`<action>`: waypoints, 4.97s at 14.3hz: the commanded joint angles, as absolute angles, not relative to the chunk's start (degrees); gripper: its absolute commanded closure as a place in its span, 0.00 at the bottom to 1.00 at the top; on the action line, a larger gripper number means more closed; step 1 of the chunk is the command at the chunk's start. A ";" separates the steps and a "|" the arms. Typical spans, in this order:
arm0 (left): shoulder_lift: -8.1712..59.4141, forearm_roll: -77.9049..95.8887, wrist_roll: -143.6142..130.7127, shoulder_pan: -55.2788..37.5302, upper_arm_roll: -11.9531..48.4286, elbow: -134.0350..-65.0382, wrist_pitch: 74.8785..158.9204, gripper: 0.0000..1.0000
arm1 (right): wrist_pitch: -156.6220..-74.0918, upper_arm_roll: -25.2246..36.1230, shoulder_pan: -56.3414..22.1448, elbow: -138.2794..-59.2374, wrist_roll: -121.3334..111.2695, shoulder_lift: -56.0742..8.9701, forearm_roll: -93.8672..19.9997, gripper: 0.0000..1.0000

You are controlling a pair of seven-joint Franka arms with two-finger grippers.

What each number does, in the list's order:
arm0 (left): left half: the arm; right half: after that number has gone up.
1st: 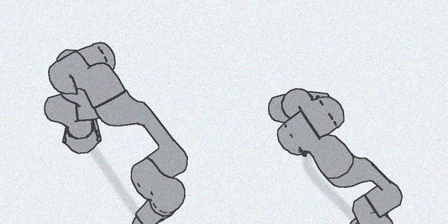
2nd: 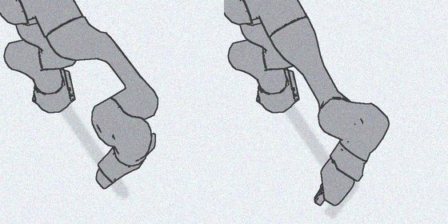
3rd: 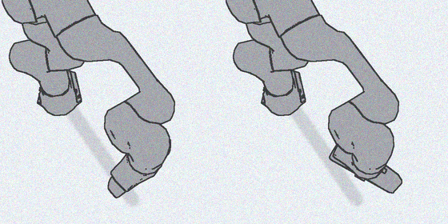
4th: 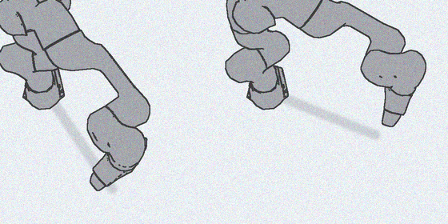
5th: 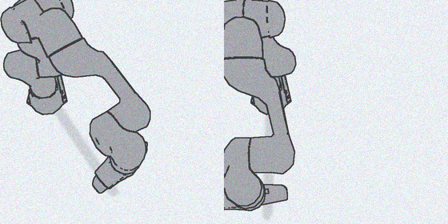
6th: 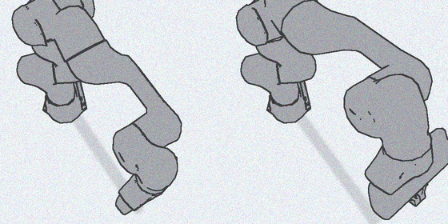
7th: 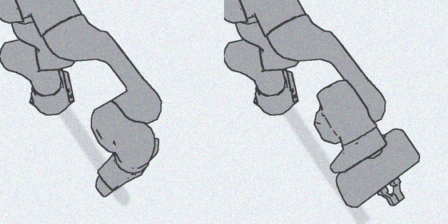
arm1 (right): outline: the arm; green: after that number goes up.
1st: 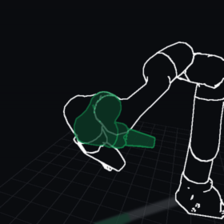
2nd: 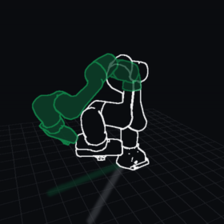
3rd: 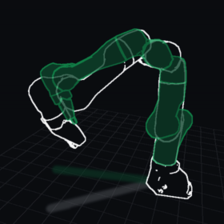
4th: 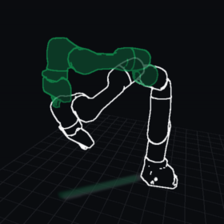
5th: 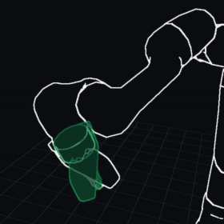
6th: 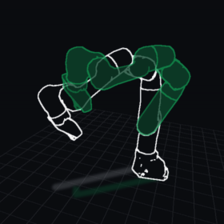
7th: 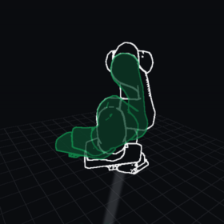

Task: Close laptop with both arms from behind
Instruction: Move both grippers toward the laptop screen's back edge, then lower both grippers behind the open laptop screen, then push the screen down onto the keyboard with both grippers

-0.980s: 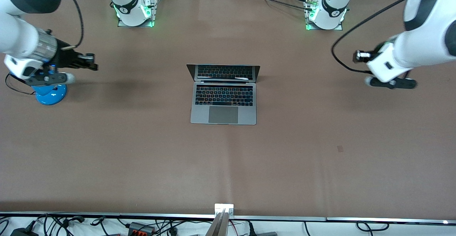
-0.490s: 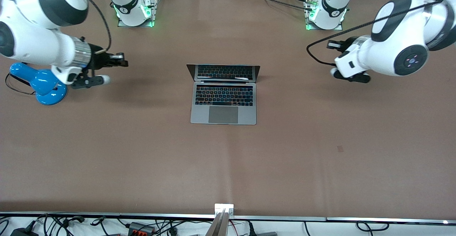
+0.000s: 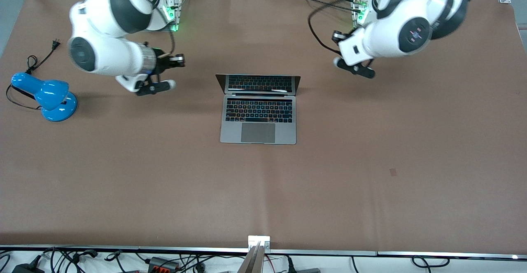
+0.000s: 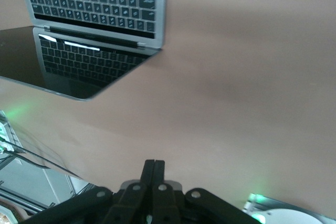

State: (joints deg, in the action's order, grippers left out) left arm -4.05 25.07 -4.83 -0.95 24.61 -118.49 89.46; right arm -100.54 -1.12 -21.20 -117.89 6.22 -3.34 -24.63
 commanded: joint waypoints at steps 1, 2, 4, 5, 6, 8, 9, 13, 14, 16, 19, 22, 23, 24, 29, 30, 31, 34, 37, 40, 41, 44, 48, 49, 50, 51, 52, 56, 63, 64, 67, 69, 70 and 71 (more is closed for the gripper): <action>-10.70 30.38 -3.52 -0.26 26.62 -123.73 92.53 0.99 | -105.28 -0.53 -27.58 -119.44 10.36 -4.04 -26.63 1.00; -12.29 33.19 -3.43 -0.35 26.63 -125.05 93.33 0.99 | -106.25 -0.53 -29.08 -119.53 11.85 -4.30 -27.24 1.00; -14.06 34.28 -2.47 -0.35 28.29 -126.12 93.95 0.99 | -107.57 -0.53 -31.19 -119.44 13.27 -5.00 -29.17 1.00; -14.58 34.80 -2.11 -0.35 28.65 -128.04 96.48 0.99 | -109.32 -0.53 -31.81 -119.44 13.62 -5.88 -29.79 1.00; -14.59 35.15 -1.94 -0.96 28.91 -129.71 99.64 0.99 | -110.47 -0.53 -32.16 -119.44 13.71 -6.50 -30.14 1.00; -14.59 39.61 -1.93 -2.28 31.45 -133.05 106.49 0.99 | -112.40 -0.53 -33.57 -119.36 14.76 -7.55 -30.93 1.00; -14.59 44.16 -1.59 -2.29 31.55 -134.98 108.61 0.99 | -113.28 -0.53 -34.18 -119.27 15.03 -8.08 -30.94 1.00; -13.02 46.67 1.05 -2.37 37.41 -137.11 120.98 0.99 | -114.78 -0.44 -34.19 -118.39 14.85 -9.75 -30.85 1.00; -11.35 46.93 0.71 -2.11 39.44 -137.28 124.68 0.99 | -115.31 -0.44 -33.84 -117.87 14.85 -10.10 -30.85 1.00; -6.79 50.86 0.79 -3.24 40.68 -137.29 134.33 0.99 | -116.10 -0.44 -33.66 -116.46 14.85 -11.59 -30.85 1.00; 0.06 51.59 2.63 -3.87 42.71 -136.94 146.40 0.99 | -117.68 -0.44 -34.01 -114.61 15.03 -13.62 -30.94 1.00; 4.82 51.50 2.81 -4.39 42.89 -136.41 153.62 0.99 | -118.91 -0.35 -33.66 -113.47 15.20 -14.76 -30.94 1.00; 6.49 51.33 2.81 -4.39 42.80 -135.28 154.33 0.99 | -118.92 -0.35 -33.66 -112.68 16.42 -15.11 -30.85 1.00; 8.07 51.33 2.81 -4.39 42.80 -134.39 155.47 0.99 | -118.92 -0.35 -33.66 -112.07 16.87 -15.38 -30.76 1.00; 17.74 51.24 5.62 -3.78 42.10 -127.90 160.84 0.99 | -118.92 0.00 -33.40 -107.50 16.88 -18.36 -30.67 1.00; 18.36 51.24 5.89 -3.69 41.93 -127.01 160.84 0.99 | -118.92 0.09 -33.31 -105.92 16.96 -19.50 -30.67 1.00; 18.63 51.24 5.98 -3.69 41.66 -126.57 160.84 0.99 | -118.74 0.09 -33.14 -103.91 17.48 -20.90 -30.41 1.00; 20.91 51.06 10.35 -3.69 39.38 -124.63 160.75 0.99 | -118.92 0.09 -32.52 -100.56 17.75 -24.07 -30.15 1.00; 23.28 51.06 12.91 -3.34 38.15 -123.23 160.84 0.99 | -118.92 0.52 -31.82 -96.87 17.67 -27.85 -29.88 1.00; 26.53 51.06 15.11 -3.43 36.91 -121.12 160.84 0.99 | -118.92 0.97 -31.64 -93.44 17.67 -31.02 -27.52 1.00; 27.50 51.06 15.38 -3.43 36.57 -120.68 160.84 0.99 | -118.92 0.97 -31.29 -92.73 17.67 -31.90 -27.34 1.00; 31.19 50.98 16.78 -4.13 35.42 -118.40 161.88 1.00 | -119.00 1.14 -30.59 -88.96 17.75 -36.63 -27.07 1.00; 37.25 50.98 19.42 -5.89 35.42 -115.76 168.48 1.00 | -121.98 1.41 -30.59 -86.75 17.67 -41.04 -26.81 1.00; 38.57 50.98 19.51 -5.89 35.42 -114.53 168.57 1.00 | -123.12 1.41 -30.59 -86.75 17.58 -41.74 -26.81 1.00; 39.54 50.98 19.60 -5.98 35.42 -113.91 168.75 1.00 | -124.27 1.41 -30.59 -86.75 17.49 -42.53 -26.81 1.00; 40.33 50.89 19.60 -6.32 35.33 -113.21 169.36 1.00 | -124.89 1.41 -30.76 -86.75 17.49 -43.06 -26.72 1.00; 40.95 50.98 19.60 -6.76 35.16 -112.94 169.71 1.00 | -125.07 1.41 -30.85 -86.84 17.66 -43.50 -26.72 1.00; 42.89 50.98 20.65 -8.96 32.61 -112.76 169.98 1.00 | -125.24 1.41 -31.29 -86.66 17.75 -45.44 -24.87 1.00; 43.42 50.98 21.53 -8.44 32.43 -112.94 169.98 0.99 | -126.21 1.32 -31.38 -86.22 17.58 -46.50 -24.87 1.00; 42.72 50.98 21.27 -8.18 32.43 -113.37 169.89 0.99 | -126.12 1.41 -31.38 -85.79 17.49 -46.49 -24.87 1.00; 40.17 51.06 20.66 -7.47 32.61 -113.99 169.37 0.99 | -125.95 1.41 -31.38 -85.43 17.49 -46.06 -24.79 1.00; 38.16 51.06 20.65 -6.86 32.61 -114.08 167.62 0.99 | -125.77 1.41 -31.38 -85.43 17.49 -45.70 -24.70 1.00; 37.10 51.06 20.65 -6.68 32.61 -114.17 166.13 0.99 | -125.68 1.49 -31.38 -85.43 17.49 -45.27 -24.61 1.00; 35.26 51.06 20.65 -6.59 32.52 -115.39 165.77 0.99 | -125.60 1.49 -31.20 -85.43 17.49 -44.92 -24.35 1.00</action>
State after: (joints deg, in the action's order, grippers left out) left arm 39.74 50.10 19.35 -6.95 32.86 -113.35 168.01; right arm -125.69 1.53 -31.22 -86.65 16.91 -44.91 -25.54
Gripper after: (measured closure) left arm 0.991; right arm 0.991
